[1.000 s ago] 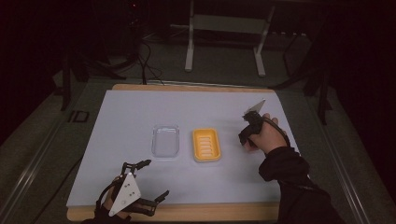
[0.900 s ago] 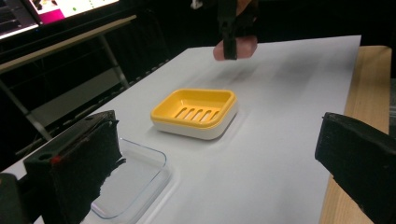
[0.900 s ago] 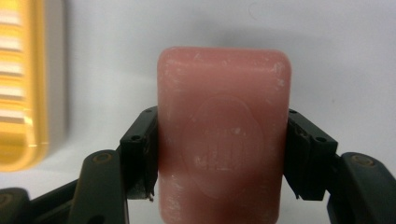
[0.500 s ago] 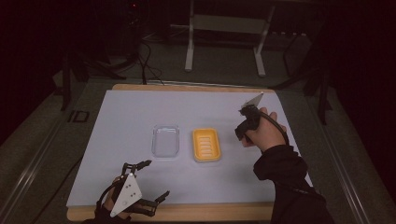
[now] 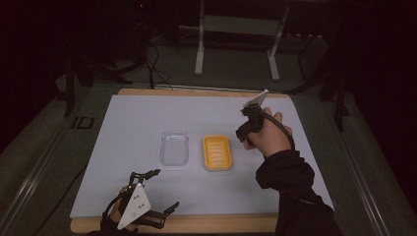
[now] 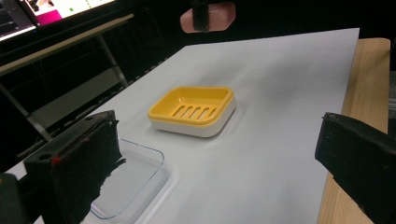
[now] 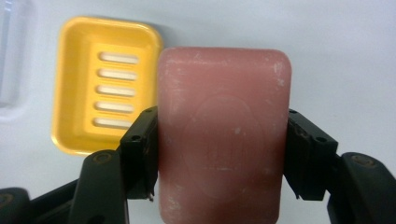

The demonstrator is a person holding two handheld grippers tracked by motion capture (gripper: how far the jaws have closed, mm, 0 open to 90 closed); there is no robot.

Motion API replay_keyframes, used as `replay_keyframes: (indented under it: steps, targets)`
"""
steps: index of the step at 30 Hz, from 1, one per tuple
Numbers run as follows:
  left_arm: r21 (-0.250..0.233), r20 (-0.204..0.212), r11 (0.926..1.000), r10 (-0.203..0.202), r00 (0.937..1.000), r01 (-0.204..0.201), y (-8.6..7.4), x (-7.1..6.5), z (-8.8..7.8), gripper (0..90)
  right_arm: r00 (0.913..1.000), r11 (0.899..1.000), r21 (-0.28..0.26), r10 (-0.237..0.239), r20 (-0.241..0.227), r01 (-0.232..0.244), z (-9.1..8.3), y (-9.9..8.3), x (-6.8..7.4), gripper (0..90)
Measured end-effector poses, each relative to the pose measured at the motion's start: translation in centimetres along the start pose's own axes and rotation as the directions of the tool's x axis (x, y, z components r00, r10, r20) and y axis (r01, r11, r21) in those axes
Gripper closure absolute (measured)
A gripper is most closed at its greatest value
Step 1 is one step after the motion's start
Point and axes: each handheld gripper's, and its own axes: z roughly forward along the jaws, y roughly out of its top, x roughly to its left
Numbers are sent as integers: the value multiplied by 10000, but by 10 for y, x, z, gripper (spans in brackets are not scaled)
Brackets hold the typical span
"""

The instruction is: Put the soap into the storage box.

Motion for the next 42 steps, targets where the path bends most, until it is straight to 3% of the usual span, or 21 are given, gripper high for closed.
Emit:
replay_keyframes:
  steps: [11, 21, 27, 32, 38, 40, 42]
  targets:
    - [-9, -37, 10000, 0, 10000, 0, 0, 1, 0, 7, 9951, 9992, -289, 229, -959, -258, 10, 0, 34, 378]
    - [-48, -4, 10000, 16, 10000, -16, 0, 1, -1, 7, 9917, 9971, -495, 519, -1178, -580, 22, 2, 59, 378]
    - [-30, 33, 10000, 26, 10000, -26, 0, 0, -1, 7, 9837, 9954, -281, 865, -1574, -920, 39, 0, 68, 378]
    - [-38, 56, 10000, 27, 10000, -27, 0, 0, -1, 7, 9831, 9959, 86, 901, -1593, -899, 58, -2, 72, 378]
    - [-17, 94, 10000, 48, 9999, -47, 0, 0, -1, 6, 9807, 9938, 243, 1108, -1610, -1083, 72, -2, 71, 378]
    - [-4, 97, 10000, 51, 9999, -51, 0, 0, -1, 7, 9826, 9926, 250, 1214, -1409, -1190, 77, -3, 72, 378]
    - [-4, 105, 10000, 53, 9999, -53, 0, 0, 0, 7, 9797, 9919, 300, 1269, -1550, -1237, 82, -3, 74, 378]
